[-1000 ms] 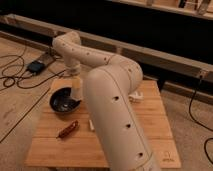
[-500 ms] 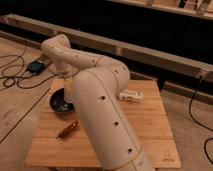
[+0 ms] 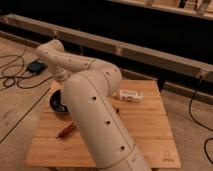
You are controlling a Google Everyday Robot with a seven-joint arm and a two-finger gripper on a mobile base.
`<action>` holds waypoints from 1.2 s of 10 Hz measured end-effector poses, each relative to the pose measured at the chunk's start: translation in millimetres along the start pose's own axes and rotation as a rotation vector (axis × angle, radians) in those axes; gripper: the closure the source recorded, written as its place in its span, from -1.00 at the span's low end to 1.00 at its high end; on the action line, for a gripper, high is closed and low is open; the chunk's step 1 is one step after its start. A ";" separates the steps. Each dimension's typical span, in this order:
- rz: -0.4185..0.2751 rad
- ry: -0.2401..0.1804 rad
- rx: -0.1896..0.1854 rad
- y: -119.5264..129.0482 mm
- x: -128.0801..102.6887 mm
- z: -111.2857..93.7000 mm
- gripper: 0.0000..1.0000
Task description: Place the ceramic cup in the ceramic bowl
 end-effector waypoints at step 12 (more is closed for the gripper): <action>-0.027 -0.046 -0.018 3.1 -10.7 0.9 -0.60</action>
